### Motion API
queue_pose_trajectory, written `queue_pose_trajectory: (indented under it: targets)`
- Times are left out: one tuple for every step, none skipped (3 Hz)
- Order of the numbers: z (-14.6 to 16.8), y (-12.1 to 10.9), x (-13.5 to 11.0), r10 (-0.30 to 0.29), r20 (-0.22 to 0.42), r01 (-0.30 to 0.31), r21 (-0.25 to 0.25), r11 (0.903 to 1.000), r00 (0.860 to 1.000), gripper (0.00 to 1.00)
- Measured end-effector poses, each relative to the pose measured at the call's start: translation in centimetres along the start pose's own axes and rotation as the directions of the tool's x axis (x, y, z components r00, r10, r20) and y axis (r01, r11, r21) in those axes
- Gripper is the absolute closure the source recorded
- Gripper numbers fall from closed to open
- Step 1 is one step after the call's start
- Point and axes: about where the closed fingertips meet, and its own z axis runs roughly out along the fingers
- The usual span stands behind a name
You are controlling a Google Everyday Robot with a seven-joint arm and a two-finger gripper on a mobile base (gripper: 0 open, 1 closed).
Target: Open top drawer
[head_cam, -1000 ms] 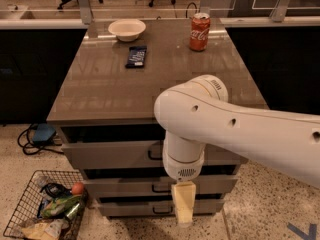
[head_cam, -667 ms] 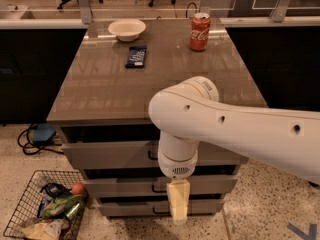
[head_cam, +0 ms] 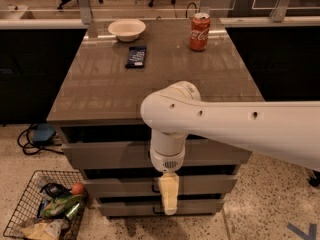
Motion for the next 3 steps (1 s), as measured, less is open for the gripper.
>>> queue_pose_trajectory:
  targets:
    - [1.1, -0.7, 0.0, -0.003, 0.004, 0.003, -0.025, 0.9997, 1.0, 0.0]
    - [2.1, -0.9, 0.4, 0.007, -0.005, -0.007, -0.048, 0.9988, 1.0, 0.16]
    - [3.0, -1.1, 0.7, 0.013, -0.007, -0.013, -0.065, 0.9978, 1.0, 0.38]
